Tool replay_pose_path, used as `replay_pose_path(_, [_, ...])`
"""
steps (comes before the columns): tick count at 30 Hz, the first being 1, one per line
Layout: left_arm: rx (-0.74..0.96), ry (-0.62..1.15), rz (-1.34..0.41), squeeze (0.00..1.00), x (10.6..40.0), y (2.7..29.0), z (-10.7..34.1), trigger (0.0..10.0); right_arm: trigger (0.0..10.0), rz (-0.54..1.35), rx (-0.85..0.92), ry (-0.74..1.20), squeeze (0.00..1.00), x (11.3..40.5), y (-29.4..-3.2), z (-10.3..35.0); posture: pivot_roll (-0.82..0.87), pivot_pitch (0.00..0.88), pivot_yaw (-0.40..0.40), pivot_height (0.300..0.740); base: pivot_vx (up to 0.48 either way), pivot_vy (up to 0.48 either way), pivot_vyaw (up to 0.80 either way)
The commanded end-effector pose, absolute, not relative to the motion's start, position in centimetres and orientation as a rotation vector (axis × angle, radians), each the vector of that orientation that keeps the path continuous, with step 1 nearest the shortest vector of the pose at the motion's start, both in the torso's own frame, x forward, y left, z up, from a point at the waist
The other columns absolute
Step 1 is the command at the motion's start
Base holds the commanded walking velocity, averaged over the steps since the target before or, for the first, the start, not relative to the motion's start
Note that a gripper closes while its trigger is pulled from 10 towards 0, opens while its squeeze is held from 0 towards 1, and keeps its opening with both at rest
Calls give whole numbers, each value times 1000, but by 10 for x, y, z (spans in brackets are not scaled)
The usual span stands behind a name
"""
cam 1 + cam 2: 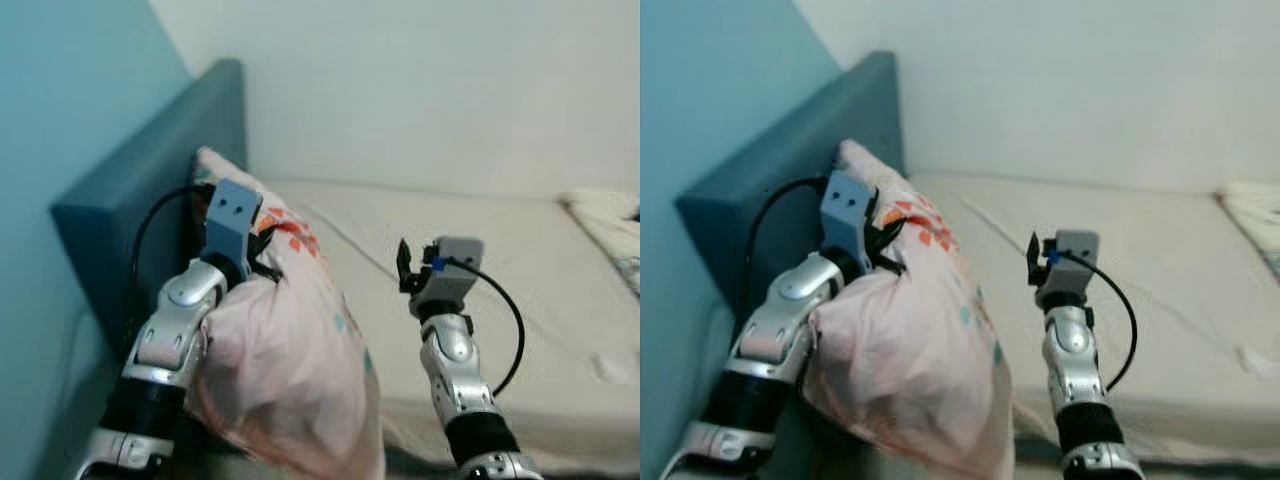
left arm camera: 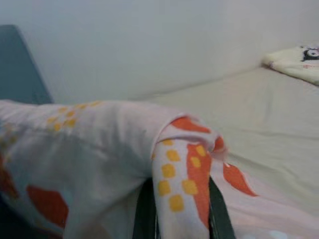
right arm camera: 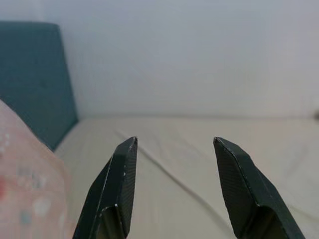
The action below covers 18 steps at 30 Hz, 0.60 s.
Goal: Clean up the room
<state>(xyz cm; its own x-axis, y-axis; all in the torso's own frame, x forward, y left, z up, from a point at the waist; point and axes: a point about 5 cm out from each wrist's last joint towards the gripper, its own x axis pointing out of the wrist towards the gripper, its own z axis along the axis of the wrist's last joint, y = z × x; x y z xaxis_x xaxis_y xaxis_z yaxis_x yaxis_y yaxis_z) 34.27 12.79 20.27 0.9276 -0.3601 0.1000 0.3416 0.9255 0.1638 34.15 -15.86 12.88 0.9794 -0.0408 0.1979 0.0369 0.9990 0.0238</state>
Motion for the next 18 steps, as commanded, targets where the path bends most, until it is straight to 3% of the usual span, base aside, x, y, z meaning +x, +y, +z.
replay_pose_path(1, [140,-245,-383,0,342,120,228,10000,10000,-46,18,-204,0,342,-161,129,60,0,-31,740,0,0,0])
replay_pose_path(18, [82,-200,-300,0,346,125,221,10000,10000,-42,25,-205,0,342,-163,130,52,0,-23,740,0,0,0])
